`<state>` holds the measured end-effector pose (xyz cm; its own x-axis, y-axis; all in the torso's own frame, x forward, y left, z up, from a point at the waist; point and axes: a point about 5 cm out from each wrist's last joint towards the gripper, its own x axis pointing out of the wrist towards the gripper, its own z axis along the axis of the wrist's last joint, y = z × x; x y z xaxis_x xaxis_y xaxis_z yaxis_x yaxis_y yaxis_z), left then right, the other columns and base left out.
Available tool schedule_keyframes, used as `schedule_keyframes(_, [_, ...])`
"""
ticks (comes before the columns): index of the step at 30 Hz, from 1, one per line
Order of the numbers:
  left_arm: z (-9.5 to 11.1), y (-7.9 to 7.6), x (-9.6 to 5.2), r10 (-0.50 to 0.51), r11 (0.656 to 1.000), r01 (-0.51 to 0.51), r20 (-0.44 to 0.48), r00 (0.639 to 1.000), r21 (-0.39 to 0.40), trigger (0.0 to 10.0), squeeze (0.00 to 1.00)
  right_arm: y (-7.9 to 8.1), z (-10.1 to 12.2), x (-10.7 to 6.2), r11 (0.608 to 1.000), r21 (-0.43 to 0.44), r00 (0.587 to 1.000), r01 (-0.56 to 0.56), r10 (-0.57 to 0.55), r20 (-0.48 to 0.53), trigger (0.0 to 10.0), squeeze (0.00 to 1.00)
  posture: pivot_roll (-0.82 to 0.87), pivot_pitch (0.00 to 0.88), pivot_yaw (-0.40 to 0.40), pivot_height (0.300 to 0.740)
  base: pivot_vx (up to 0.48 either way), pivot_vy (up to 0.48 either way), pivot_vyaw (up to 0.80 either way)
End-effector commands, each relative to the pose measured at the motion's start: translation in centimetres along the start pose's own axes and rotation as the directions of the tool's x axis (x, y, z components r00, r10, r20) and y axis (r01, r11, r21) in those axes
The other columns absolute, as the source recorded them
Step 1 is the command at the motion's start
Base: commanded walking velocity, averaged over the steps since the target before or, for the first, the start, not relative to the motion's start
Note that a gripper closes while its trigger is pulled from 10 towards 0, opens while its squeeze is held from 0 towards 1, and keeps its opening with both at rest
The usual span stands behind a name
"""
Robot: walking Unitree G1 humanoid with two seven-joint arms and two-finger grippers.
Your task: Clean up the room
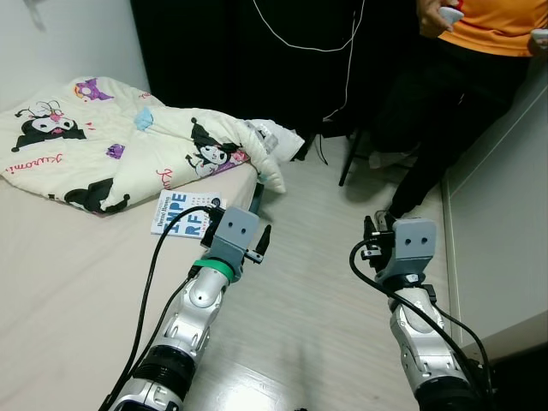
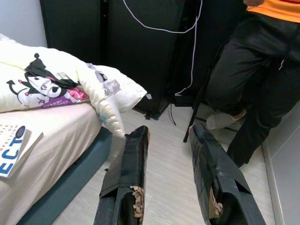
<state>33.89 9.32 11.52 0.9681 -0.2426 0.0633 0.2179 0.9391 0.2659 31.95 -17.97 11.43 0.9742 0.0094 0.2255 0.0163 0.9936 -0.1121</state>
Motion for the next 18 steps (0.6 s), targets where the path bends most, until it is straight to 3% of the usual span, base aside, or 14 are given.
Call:
schedule_keyframes(1, [-0.36,-0.05,-0.31,0.004,1.000,-0.004,-0.011,1.000,0.000,10.0,0.00,0.03,-0.23,-0.22,1.000,0.000,1.000,-0.001,0.001,-0.015,10.0,0.00,-0.02,0.107,-0.034,0.720,0.368,0.000,0.00])
schedule_keyframes(18, [-0.27,0.15,-0.28,0.015,1.000,-0.015,-0.006,1.000,0.003,10.0,0.00,-0.06,-0.27,-0.21,0.999,-0.032,1.000,-0.005,0.004,-0.022,10.0,0.00,-0.02,0.103,-0.036,0.720,0.436,0.000,0.00])
